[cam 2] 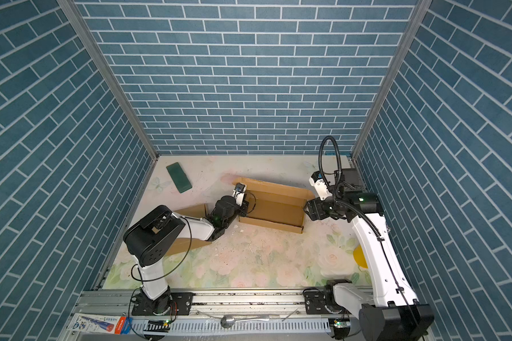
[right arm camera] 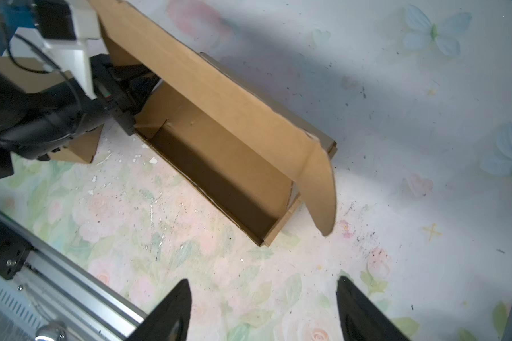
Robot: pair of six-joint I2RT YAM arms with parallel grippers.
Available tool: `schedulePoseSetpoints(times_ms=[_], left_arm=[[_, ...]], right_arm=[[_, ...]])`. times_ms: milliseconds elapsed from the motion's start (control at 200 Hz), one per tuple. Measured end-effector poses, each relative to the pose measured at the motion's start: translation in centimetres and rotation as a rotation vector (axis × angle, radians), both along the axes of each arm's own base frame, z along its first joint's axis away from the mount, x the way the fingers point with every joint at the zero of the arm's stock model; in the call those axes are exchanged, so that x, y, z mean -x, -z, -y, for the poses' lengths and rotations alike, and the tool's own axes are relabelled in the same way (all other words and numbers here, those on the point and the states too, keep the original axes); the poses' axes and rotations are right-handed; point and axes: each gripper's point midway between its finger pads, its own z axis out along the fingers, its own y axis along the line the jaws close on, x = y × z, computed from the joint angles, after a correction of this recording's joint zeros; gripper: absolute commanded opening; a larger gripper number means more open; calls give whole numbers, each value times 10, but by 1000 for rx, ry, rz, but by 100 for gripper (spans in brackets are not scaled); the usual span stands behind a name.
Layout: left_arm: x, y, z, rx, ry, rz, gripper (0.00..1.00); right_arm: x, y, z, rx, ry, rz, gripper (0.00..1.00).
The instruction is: Fold the paper box
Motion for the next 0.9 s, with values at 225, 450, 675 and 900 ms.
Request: schedulePoseSetpoints(times_ms=[225,450,675,900], left_arm=[[1,0,0,-7,10,9,3],[3,1,-1,-8,20,17,3],[4,1,-1,-13,25,23,4],[6,-1,-3,-16,26,21,8]], right_arm=[[-42,-7,-49,22,-185,-20,76],[-86,13,-100,63,-350,-70,70],[-84,40,-126,72,-469,-169,54],[-78,43,-129,65,-528,-176,34]])
